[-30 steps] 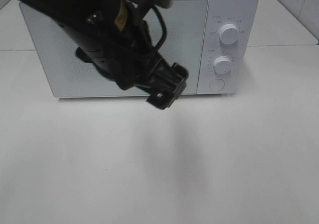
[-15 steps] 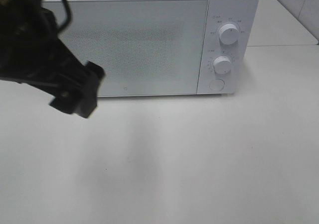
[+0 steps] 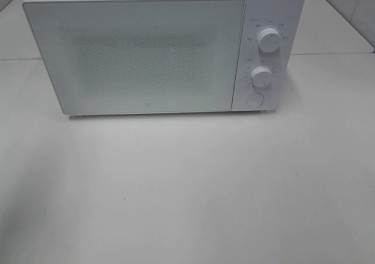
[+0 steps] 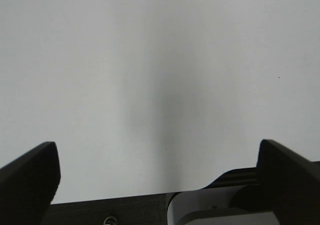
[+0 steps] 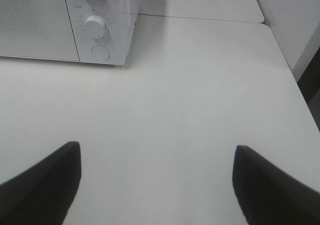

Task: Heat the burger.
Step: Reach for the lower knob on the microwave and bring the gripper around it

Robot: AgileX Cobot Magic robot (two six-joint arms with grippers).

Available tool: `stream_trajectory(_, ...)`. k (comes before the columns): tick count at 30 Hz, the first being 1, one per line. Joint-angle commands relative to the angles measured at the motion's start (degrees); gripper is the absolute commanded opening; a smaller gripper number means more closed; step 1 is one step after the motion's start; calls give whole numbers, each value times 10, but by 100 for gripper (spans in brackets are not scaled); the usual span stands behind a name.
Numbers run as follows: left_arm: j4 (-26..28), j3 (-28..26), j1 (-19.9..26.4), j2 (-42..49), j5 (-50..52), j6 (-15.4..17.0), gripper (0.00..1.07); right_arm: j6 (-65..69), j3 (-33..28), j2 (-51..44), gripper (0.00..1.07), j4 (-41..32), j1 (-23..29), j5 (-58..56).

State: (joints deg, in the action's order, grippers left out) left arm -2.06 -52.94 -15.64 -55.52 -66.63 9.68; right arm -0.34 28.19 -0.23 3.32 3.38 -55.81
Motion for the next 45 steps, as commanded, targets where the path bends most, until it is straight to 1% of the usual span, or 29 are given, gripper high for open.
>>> stream_trajectory(1,16,66,20,96,26,-8,102,3,-1,-20,75,3,-2,7)
stream_trajectory(2,16,66,20,96,26,-8,102,3,-1,-20,75,3,-2,7)
stream_trajectory(3,21,81,20,121,30,-8,102,3,-1,-20,75,3,-2,7)
stream_trajectory(4,21,109,20,166,33,-8,102,3,-1,-20,75,3,-2,7)
stream_trajectory(7,21,119,20,191,34,-8,102,3,-1,-20,75,3,-2,7)
stream_trajectory(9,17,158,20,280,33,-8,102,3,-1,-20,75,3,-2,7)
stream_trajectory(11,14,167,20,297,33,-8,102,3,-1,-20,75,3,-2,7)
stream_trajectory(12,7,186,20,338,33,-8,102,3,-1,-20,75,3,-2,7)
stream_trajectory(13,7,186,20,338,33,-8,102,3,-1,-20,75,3,-2,7)
stream_trajectory(14,1,205,20,373,32,-8,102,3,-1,-20,75,3,-2,7)
stream_trajectory(16,-1,213,20,385,32,-8,102,3,-1,-20,75,3,-2,7)
stream_trajectory(17,-2,233,20,413,52,-5,102,3,-1,-20,75,3,-2,7)
stream_trajectory(20,-2,233,20,434,52,-6,102,3,-1,-20,75,3,-2,7)
stream_trajectory(34,-3,233,21,434,53,-7,102,3,-1,-20,75,3,-2,7)
stream_trajectory(35,-5,233,38,435,53,-7,102,3,-1,-20,75,3,-2,7)
stream_trajectory(36,-5,233,38,435,53,-7,102,3,-1,-20,75,3,-2,7)
stream_trajectory(37,-5,233,56,435,53,-7,102,3,-1,-20,75,3,-2,7)
stream_trajectory(38,-5,233,96,437,53,-7,102,3,-1,-20,75,3,-2,7)
stream_trajectory(39,-3,233,105,443,53,-7,101,3,-1,-20,75,3,-2,7)
stream_trajectory(42,-3,233,109,465,53,-7,101,3,-1,-20,75,3,-2,7)
stream_trajectory(44,-3,233,118,513,53,-6,101,3,-1,-20,75,3,-2,7)
stream_trajectory(45,-3,233,118,513,53,-6,101,3,-1,-20,75,3,-2,7)
